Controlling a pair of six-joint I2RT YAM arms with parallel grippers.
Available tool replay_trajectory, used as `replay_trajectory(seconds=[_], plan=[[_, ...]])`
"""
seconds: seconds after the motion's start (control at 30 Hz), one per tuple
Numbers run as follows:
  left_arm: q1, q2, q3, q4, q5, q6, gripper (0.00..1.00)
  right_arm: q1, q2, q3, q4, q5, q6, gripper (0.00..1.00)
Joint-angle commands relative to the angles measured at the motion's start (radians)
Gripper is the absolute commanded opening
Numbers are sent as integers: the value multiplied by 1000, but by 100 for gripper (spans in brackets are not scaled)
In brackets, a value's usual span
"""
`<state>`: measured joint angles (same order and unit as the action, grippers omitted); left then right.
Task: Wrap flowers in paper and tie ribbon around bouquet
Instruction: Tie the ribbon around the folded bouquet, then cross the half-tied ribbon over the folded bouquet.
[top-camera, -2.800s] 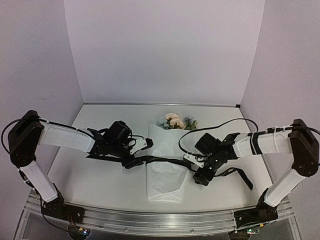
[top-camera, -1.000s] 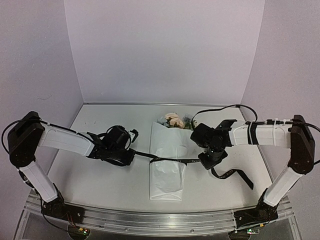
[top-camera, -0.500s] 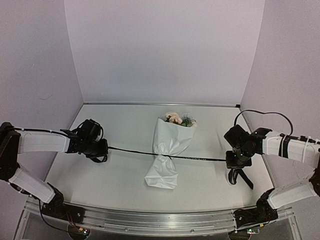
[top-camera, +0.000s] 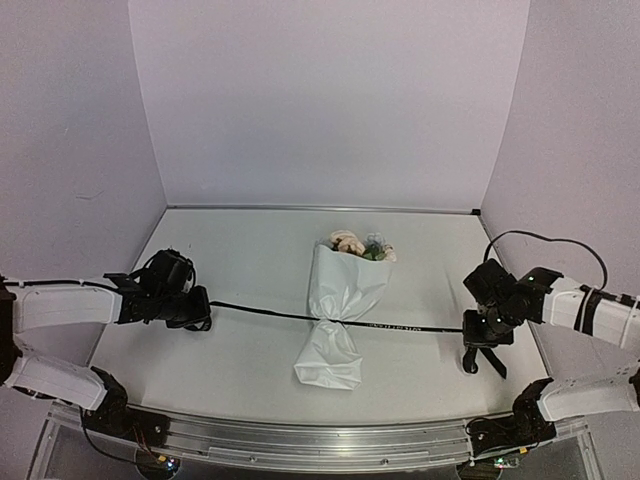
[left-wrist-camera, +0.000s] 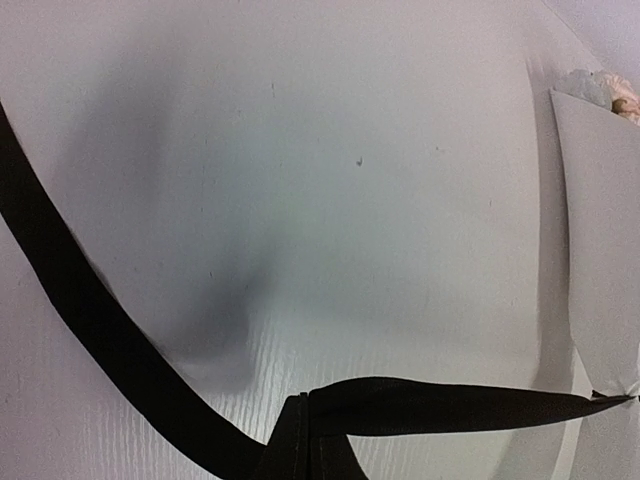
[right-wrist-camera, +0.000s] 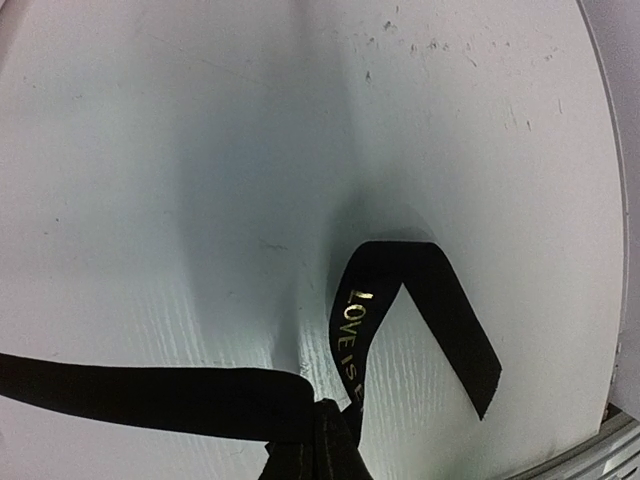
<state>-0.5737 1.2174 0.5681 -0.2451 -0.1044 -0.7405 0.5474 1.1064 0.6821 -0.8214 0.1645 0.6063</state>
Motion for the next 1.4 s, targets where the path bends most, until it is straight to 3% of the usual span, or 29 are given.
replay_trajectory(seconds=[0.0, 0.17, 0.27, 0.6, 0.8, 0.87, 0.97, 1.17, 1.37], plan=[[-34, -101, -81, -122, -278, -97, 0, -64, -28, -62, -268, 266, 64, 0], [-231, -40, -24, -249, -451, -212, 0, -65, -25, -74, -293, 268, 77, 0], [-295, 0, -21, -257, -481, -256, 0, -67, -28, -86, -305, 286, 73, 0], [-347, -16, 47, -19, -385, 60, 0, -52, 64, 9, -252, -13, -32, 1], [-349, -96, 35, 154, -135, 249, 0, -36, 102, 66, -252, -99, -85, 31], [-351, -108, 44, 177, -43, 306, 0, -29, 96, 81, -253, -120, -100, 46], [-363, -102, 74, 185, 61, 367, 0, 0, 75, 107, -243, -144, -134, 58], [-383, -87, 153, 180, 153, 409, 0, 181, 65, 180, -47, -206, -270, 69], [-383, -110, 202, 157, 133, 408, 0, 316, 222, 332, 157, -338, -298, 70]])
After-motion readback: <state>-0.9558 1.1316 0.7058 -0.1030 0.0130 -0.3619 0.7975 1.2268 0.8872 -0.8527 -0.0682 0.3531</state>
